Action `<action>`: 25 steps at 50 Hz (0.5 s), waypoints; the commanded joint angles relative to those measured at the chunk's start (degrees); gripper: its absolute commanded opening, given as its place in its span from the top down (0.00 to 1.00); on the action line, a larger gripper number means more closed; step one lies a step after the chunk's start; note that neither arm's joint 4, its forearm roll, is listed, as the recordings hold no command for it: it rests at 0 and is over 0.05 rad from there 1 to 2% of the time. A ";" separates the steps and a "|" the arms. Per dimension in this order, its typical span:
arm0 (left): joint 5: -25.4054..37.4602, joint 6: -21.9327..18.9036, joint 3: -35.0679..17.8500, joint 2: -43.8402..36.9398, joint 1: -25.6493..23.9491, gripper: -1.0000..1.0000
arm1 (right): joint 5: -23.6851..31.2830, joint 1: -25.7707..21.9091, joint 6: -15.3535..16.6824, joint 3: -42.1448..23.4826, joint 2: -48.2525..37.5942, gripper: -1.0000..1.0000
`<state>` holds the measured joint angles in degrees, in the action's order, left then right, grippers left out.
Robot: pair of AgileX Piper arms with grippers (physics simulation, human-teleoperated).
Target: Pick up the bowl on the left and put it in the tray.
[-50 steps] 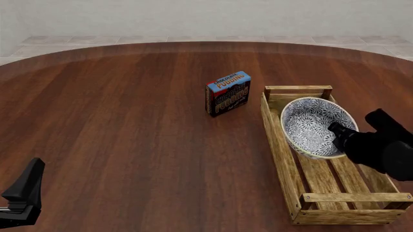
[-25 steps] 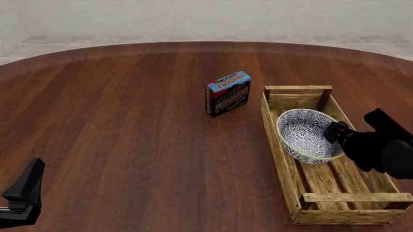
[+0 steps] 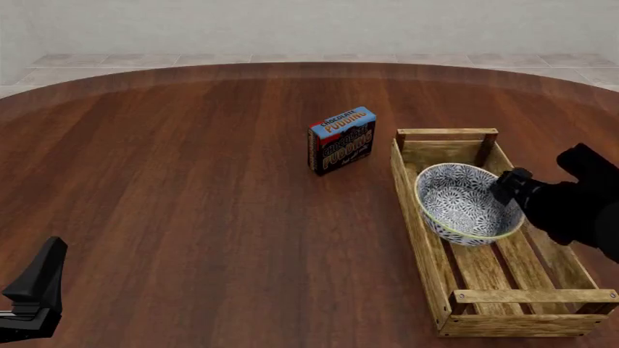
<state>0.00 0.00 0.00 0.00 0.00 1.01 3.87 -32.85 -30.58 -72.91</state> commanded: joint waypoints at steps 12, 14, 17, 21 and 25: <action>0.00 0.00 0.00 0.00 0.00 0.00 | 16.63 -7.12 5.88 -3.15 21.00 0.00; 0.00 0.00 0.00 0.00 0.00 0.00 | 18.29 -6.09 8.49 -4.36 22.71 0.00; 0.00 0.00 0.00 0.00 0.00 0.00 | 20.34 -5.14 11.11 -5.83 25.06 0.00; 0.00 0.00 0.00 0.00 0.00 0.00 | 23.66 -5.67 14.64 -7.77 28.77 0.00; 0.00 0.00 0.00 0.00 0.00 0.00 | 26.28 -6.61 19.78 -9.11 31.98 0.00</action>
<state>0.00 0.00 0.00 0.00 0.00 20.36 -1.64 -21.71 -36.25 -49.01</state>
